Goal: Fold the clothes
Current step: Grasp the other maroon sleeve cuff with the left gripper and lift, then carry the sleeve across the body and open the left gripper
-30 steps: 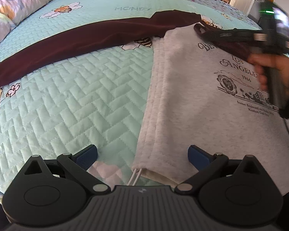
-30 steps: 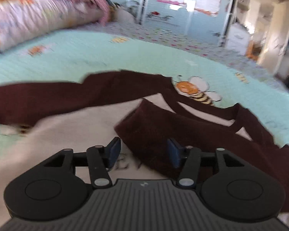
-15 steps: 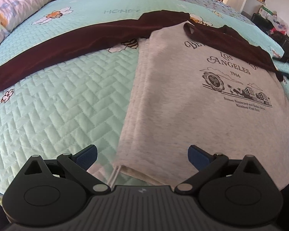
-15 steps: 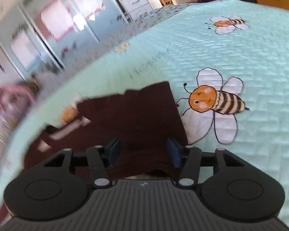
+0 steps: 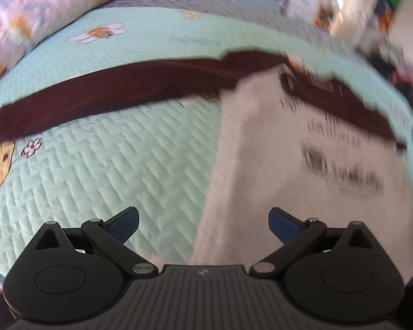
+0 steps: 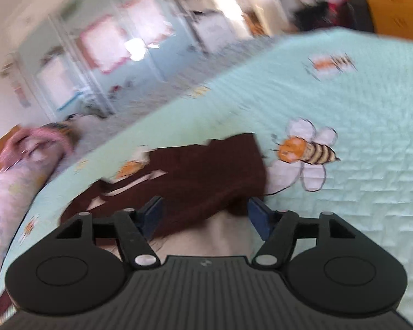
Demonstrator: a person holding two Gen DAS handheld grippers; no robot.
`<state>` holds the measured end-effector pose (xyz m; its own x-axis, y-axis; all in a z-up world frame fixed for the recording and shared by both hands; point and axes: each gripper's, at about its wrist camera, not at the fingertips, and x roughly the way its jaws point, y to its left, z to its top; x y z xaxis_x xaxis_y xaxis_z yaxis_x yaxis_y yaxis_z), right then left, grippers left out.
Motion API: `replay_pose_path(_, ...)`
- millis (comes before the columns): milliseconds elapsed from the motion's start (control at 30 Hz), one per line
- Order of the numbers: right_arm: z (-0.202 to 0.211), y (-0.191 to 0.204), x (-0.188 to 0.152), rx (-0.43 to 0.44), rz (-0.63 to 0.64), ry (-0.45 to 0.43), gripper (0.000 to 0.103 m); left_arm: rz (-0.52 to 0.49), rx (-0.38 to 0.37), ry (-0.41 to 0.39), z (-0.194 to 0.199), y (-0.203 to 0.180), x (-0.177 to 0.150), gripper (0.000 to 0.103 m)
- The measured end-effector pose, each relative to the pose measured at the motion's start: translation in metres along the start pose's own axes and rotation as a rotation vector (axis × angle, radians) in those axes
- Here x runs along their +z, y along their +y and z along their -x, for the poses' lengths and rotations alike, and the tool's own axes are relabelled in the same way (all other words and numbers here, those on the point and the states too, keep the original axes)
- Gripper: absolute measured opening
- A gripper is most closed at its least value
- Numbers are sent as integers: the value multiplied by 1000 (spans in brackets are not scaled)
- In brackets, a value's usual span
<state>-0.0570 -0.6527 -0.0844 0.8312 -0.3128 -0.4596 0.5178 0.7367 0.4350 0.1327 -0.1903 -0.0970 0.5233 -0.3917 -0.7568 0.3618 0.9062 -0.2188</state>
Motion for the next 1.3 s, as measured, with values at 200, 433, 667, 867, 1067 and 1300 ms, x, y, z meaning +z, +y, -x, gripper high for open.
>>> replay_pose_path(200, 44, -9, -32, 9, -86, 57, 72, 442, -24, -128, -3, 97, 20, 102)
replay_pose_path(433, 49, 15, -47, 15, -51, 129, 72, 967, -111, -230, -20, 203, 10, 102)
replay_pose_path(667, 43, 49, -37, 26, 24, 145, 73, 1127, -141, -333, -42, 238, 31, 102)
replay_pose_path(867, 40, 61, -39, -7, 57, 186, 78, 1112, -48, -344, -58, 249, 65, 103)
replay_pose_path(1067, 36, 58, -42, -44, 57, 223, 79, 987, -9, -358, -62, 238, 80, 8)
replay_pose_path(1300, 46, 36, -43, -47, 14, 197, 83, 706, 30, -463, -33, 150, 118, 7)
